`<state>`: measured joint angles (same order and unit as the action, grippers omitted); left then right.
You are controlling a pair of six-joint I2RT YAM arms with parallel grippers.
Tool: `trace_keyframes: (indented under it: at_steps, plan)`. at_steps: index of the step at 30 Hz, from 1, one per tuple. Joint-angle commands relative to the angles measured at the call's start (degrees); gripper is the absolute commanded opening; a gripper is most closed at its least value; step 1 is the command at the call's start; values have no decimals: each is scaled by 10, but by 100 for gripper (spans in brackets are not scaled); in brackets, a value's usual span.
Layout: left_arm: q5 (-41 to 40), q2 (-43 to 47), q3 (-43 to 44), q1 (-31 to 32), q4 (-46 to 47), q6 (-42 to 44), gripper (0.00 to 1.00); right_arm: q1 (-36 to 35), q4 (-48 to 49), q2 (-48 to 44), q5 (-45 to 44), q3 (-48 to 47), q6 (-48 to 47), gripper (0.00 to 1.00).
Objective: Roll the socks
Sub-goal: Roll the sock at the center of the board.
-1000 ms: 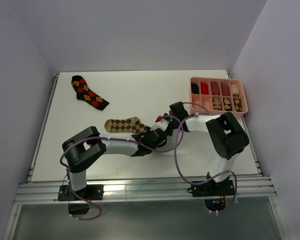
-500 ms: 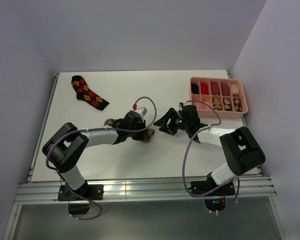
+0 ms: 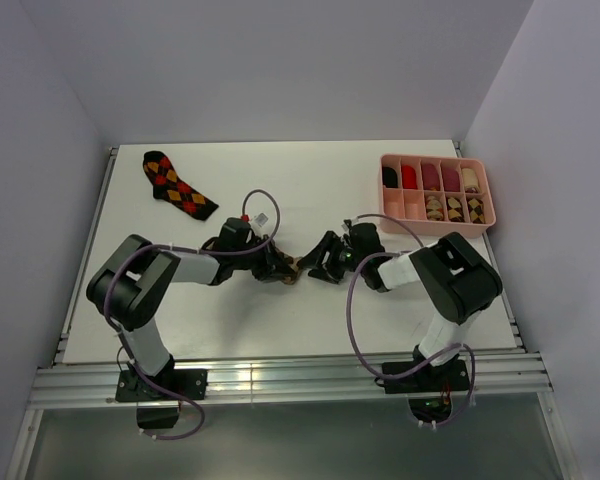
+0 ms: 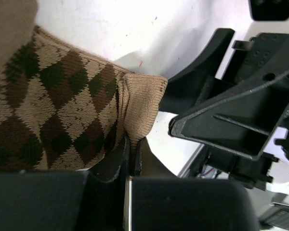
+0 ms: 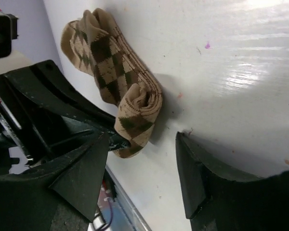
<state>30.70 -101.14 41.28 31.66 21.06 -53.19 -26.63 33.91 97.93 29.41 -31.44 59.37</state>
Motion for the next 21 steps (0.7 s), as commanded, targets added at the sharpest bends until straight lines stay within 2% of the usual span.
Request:
trace_keyframes:
  at_steps: [1, 9, 12, 13, 17, 18, 19, 20, 21]
  plan:
    - [37, -6, -14, -6, 46, -38, 1, -6, 43, 26, -9, -11, 3, 65]
    - [39, -23, -29, -11, 63, -60, 1, -7, 55, 87, 6, -33, 3, 56]
    - [43, -27, -33, -15, 67, -65, 1, -10, 45, 96, 10, -37, -7, 46]
    - [45, -28, -35, -16, 71, -66, 1, -10, 42, 99, 13, -38, -14, 37]
    - [49, -35, -38, -19, 74, -68, 1, -10, 14, 98, 19, -44, -35, 16]
    - [47, -35, -37, -20, 68, -60, 4, -10, 6, 90, 17, -48, -46, 6]
    - [41, -34, -36, -20, 63, -51, 6, -10, -9, 86, 14, -52, -53, 1]
    - [36, -28, -34, -20, 53, -40, 10, -10, -42, 80, 9, -56, -61, 0]
    - [28, -24, -28, -20, 31, -18, 22, -10, -63, 68, -1, -68, -78, 0]
